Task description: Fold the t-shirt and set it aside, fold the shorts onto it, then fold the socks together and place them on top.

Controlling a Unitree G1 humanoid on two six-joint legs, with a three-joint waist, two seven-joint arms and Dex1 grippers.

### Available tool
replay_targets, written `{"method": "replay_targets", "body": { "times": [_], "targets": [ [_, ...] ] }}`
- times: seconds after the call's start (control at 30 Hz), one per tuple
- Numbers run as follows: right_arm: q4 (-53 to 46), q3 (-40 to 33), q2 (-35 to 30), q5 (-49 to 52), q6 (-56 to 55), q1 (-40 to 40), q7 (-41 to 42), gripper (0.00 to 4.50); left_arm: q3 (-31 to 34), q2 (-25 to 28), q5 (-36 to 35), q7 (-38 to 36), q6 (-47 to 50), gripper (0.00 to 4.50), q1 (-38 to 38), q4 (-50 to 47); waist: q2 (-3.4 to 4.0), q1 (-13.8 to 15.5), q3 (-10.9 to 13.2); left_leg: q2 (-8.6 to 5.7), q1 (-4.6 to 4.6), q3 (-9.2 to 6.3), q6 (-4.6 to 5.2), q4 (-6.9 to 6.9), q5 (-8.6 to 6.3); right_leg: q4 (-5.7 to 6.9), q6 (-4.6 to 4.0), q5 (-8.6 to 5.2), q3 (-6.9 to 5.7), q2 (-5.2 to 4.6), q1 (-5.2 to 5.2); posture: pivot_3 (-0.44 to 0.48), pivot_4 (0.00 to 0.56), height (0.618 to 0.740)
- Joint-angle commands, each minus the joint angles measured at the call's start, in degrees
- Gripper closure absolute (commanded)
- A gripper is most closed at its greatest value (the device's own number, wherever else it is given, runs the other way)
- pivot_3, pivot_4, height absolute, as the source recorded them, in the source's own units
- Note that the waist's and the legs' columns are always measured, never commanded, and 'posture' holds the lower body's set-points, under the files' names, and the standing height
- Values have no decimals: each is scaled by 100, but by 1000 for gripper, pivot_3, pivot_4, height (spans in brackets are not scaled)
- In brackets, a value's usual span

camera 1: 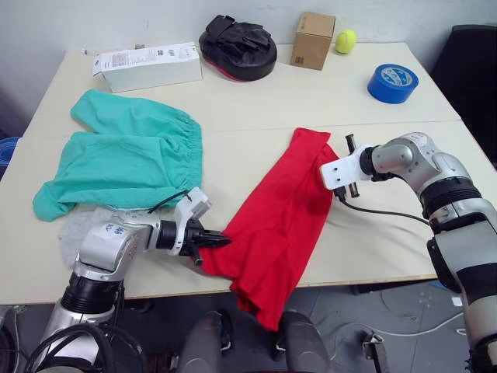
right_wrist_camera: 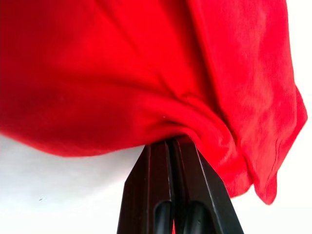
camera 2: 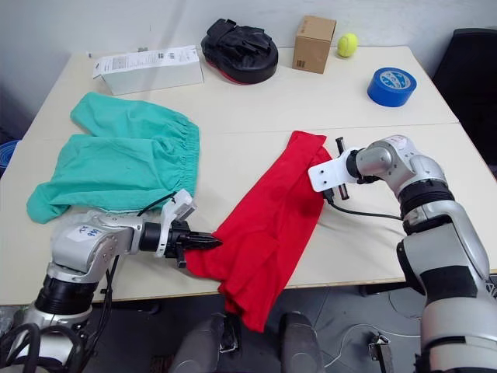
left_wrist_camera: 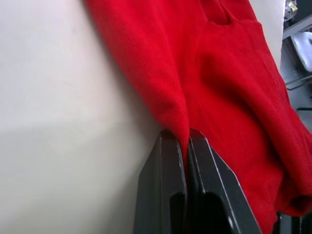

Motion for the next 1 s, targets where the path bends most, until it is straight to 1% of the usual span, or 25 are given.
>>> {"method": "replay_targets", "body": {
  "times": [0.03, 0.23, 0.37, 0.4, 0.47, 0.5, 0.6, 0.67, 0.73, 0.83, 0.87, 0.9, 1.0],
  "targets": [
    [77, 66, 107, -77, -24, -295, -152, 4435, 129, 36, -260, 180, 62, 4500, 113, -326, 0, -6, 0, 0, 0, 0, -1, 0, 1, -1, 0, 0, 0, 0, 0, 0, 150, 740],
    [356, 182, 220, -238, 4, -468, -466, 4435, 113, 83, -478, 393, 3, 4500, 256, -490, 0, 3, 0, 0, 0, -2, -2, -2, 1, 0, -1, -1, 0, 1, -1, 0, 150, 740],
    [414, 85, 145, -122, 8, -449, -355, 4435, 135, 151, -565, 464, -120, 4500, 248, -478, 0, 0, 0, -1, 0, -2, -2, -2, 1, -1, -1, -1, 1, 0, 0, 0, 150, 740],
    [403, 47, 107, -77, 10, -424, -334, 4267, 150, 175, -590, 470, -123, 4500, 231, -455, 0, -3, 0, -1, 0, -2, -2, -2, 1, -1, -1, -1, 0, 1, 0, 0, 150, 740],
    [356, -21, 8, -2, -14, -353, -306, 3922, 184, 233, -647, 464, -124, 4035, 198, -411, 0, -2, 0, 0, 0, -2, -3, -2, 2, -1, -1, -1, 0, 2, 0, 0, 150, 740],
    [324, -39, -56, 34, -59, -312, -282, 3619, 204, 270, -700, 446, -108, 3823, 186, -410, 0, 0, 0, 0, 0, -2, -3, -3, 2, -1, -1, -1, 0, 1, -1, 0, 150, 740],
    [146, -123, -296, 180, -203, -186, -304, 2577, 268, 432, -869, 367, -68, 2834, 161, -452, 0, 5, 0, -1, -1, -2, -4, -3, 1, -5, -1, -1, 0, 0, 0, 0, 150, 740],
    [-48, -237, -528, 368, -347, -51, -194, 1878, 305, 636, -985, 205, -104, 2201, 136, -442, 0, 7, 0, -1, 0, -2, -4, -4, 1, -8, -1, -1, 0, 0, 0, 0, 150, 740],
    [-325, -402, -771, 632, -487, 154, 30, 1167, 335, 894, -1085, -45, -264, 1567, 116, -424, 0, 1, 0, -1, 0, -2, -5, -4, 1, -9, -2, -1, 0, 0, -1, 0, 150, 740],
    [-918, -660, -1185, 1162, -677, 636, 447, 80, 446, 1191, -1157, -437, -754, 565, -26, -257, 1, 12, 1, -1, 1, -2, -7, -6, -1, -12, -3, -1, 0, 1, -1, 0, 150, 740],
    [-1187, -774, -1331, 1412, -678, 862, 614, 0, 478, 1279, -1160, -589, -959, 254, -103, -156, 1, 16, 1, 0, 0, -3, -7, -6, -1, -14, -3, -2, -2, 1, 0, 0, 150, 740],
    [-1467, -879, -1464, 1683, -676, 1102, 802, 0, 487, 1352, -1135, -738, -1178, 38, -169, -51, 1, 29, 1, 0, 1, -2, -8, -5, -1, -15, -3, -2, -2, 0, 0, 0, 150, 740],
    [-2478, -1148, -1855, 2604, -589, 1961, 1381, 0, 394, 1539, -949, -1140, -1888, 38, -360, 271, 2, 56, 1, 0, 2, -1, -9, -6, -2, -18, -3, -2, -2, -1, 3, 0, 150, 740]
  ]
}}
